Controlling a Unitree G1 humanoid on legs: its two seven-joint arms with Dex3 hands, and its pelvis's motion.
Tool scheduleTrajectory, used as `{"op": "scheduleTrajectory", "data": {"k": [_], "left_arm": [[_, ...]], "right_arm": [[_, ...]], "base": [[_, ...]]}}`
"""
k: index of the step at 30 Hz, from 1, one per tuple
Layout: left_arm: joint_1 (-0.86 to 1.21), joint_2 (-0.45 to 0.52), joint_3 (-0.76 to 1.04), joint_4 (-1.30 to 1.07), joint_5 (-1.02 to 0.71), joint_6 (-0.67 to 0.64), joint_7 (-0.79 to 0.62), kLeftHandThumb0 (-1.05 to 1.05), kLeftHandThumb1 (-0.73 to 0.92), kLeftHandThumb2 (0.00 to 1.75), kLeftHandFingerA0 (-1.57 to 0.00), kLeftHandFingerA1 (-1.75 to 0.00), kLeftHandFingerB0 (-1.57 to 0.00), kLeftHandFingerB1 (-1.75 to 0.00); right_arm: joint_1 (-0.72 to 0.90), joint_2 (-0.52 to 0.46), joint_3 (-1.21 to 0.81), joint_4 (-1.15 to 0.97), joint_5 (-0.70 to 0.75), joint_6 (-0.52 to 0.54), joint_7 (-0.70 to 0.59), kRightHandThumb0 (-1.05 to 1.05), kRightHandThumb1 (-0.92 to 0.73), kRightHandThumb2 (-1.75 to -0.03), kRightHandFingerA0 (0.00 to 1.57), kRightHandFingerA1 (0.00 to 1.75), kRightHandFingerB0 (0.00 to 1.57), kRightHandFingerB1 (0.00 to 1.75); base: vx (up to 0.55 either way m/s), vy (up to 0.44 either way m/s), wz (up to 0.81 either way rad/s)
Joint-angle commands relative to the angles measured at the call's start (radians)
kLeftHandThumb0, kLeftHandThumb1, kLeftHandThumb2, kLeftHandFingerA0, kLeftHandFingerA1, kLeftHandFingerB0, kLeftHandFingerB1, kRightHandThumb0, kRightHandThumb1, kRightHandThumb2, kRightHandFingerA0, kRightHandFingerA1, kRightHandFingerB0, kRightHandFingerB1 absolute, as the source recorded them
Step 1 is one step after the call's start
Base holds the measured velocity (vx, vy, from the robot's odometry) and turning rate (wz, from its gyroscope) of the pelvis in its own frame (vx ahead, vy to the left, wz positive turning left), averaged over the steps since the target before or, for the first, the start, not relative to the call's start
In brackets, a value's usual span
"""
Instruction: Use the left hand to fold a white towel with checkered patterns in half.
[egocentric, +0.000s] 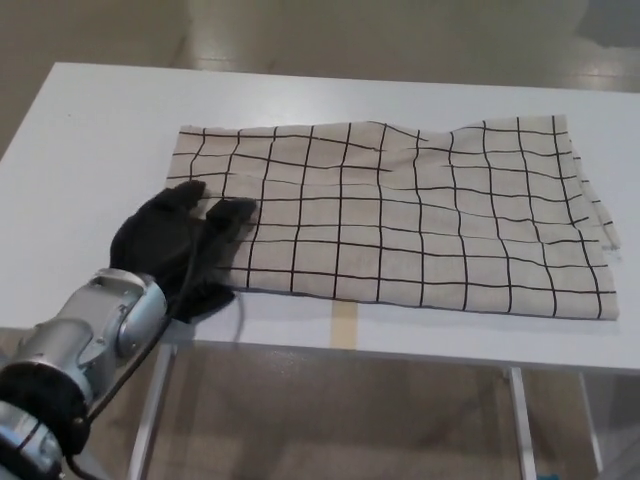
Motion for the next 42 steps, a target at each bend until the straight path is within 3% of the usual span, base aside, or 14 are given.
{"op": "scheduleTrajectory", "data": {"k": [1,6,7,8,9,10,11,17,26,29,30,31,33,42], "left_arm": [[0.022,-0.024,-0.131,0.163,0.153,0.139,0.138,-0.54,0.34,0.71,-0.04,-0.14,-0.04,-0.26],[0.009,-0.052,-0.188,0.212,0.150,0.166,0.170,-0.30,0.34,0.88,0.00,-0.50,0.00,-0.48],[0.009,-0.059,-0.197,0.220,0.153,0.174,0.177,-0.44,0.50,0.56,-0.29,-0.35,-0.33,-0.32],[0.009,-0.067,-0.207,0.231,0.153,0.181,0.186,-0.44,0.50,0.56,-0.29,-0.35,-0.33,-0.32],[0.007,-0.079,-0.213,0.242,0.150,0.191,0.181,-0.39,0.51,0.56,-0.57,-0.93,-0.83,-0.68],[0.006,-0.087,-0.215,0.249,0.147,0.198,0.177,-0.39,0.51,0.56,-0.57,-0.93,-0.83,-0.68],[0.010,-0.100,-0.207,0.258,0.128,0.195,0.186,-0.34,0.53,0.54,-0.68,-1.69,-0.94,-1.29],[0.035,-0.126,-0.133,0.255,0.042,0.123,0.228,-0.29,0.62,0.58,-0.88,-1.75,-0.65,-1.58],[0.057,-0.104,-0.109,0.248,0.037,0.075,0.271,-0.18,0.63,0.54,-0.76,-1.75,-0.64,-1.75],[0.055,-0.067,-0.084,0.245,0.018,0.042,0.287,-0.15,0.61,0.56,-0.77,-1.75,-0.85,-1.42],[0.050,-0.052,-0.076,0.244,0.013,0.032,0.286,-0.23,0.45,0.77,-1.11,-1.40,-0.97,-1.22],[0.047,-0.042,-0.071,0.243,0.010,0.025,0.285,-0.23,0.45,0.77,-1.11,-1.40,-0.97,-1.22],[0.029,0.005,-0.040,0.242,-0.011,-0.006,0.290,-0.12,0.64,0.54,-0.74,-1.75,-0.60,-1.75],[-0.043,0.094,0.054,0.224,-0.040,-0.002,0.346,-0.20,0.74,0.58,-0.78,-1.75,-0.54,-1.75]], "right_arm": [[0.019,-0.026,0.021,0.009,-0.040,0.012,-0.029,-0.31,-0.70,-0.61,0.40,0.37,0.39,0.37],[0.021,-0.028,0.031,0.008,-0.031,0.015,-0.022,-0.32,-0.71,-0.61,0.39,0.36,0.39,0.37],[0.022,-0.028,0.032,0.009,-0.033,0.013,-0.025,-0.32,-0.71,-0.61,0.39,0.36,0.39,0.37],[0.024,-0.027,0.034,0.010,-0.035,0.011,-0.030,-0.32,-0.71,-0.61,0.39,0.36,0.39,0.37],[0.023,-0.025,0.034,0.015,-0.035,0.005,-0.036,-0.32,-0.71,-0.61,0.39,0.36,0.39,0.37],[0.023,-0.024,0.033,0.019,-0.035,0.000,-0.040,-0.32,-0.71,-0.61,0.39,0.36,0.39,0.37],[0.024,-0.022,0.032,0.022,-0.034,-0.009,-0.044,-0.31,-0.71,-0.61,0.40,0.37,0.39,0.37],[0.019,-0.022,0.035,0.008,-0.038,0.000,-0.053,-0.31,-0.71,-0.61,0.40,0.37,0.40,0.37],[0.016,-0.025,0.039,0.016,-0.043,-0.003,-0.058,-0.32,-0.71,-0.61,0.41,0.37,0.41,0.38],[0.020,-0.028,0.036,0.020,-0.042,0.000,-0.062,-0.33,-0.72,-0.63,0.41,0.38,0.42,0.38],[0.022,-0.029,0.038,0.016,-0.047,0.006,-0.065,-0.33,-0.71,-0.63,0.42,0.38,0.42,0.39],[0.023,-0.030,0.040,0.014,-0.051,0.009,-0.068,-0.33,-0.71,-0.63,0.42,0.38,0.42,0.39],[0.025,-0.035,0.046,0.010,-0.064,0.020,-0.077,-0.33,-0.71,-0.61,0.42,0.37,0.46,0.39],[0.026,-0.042,0.057,0.011,-0.065,0.026,-0.079,-0.35,-0.71,-0.61,0.41,0.37,0.50,0.40]], "base": [[0.00,0.000,0.00],[0.00,0.000,0.00],[0.00,0.000,0.00],[0.00,0.000,0.00],[0.00,0.000,0.00],[0.00,0.000,0.00],[0.00,0.000,0.00],[0.00,0.000,0.00],[0.00,0.000,0.00],[0.00,0.000,0.00],[0.00,0.000,0.00],[0.00,0.000,0.00],[0.00,0.000,0.00],[0.00,0.000,0.00]]}}
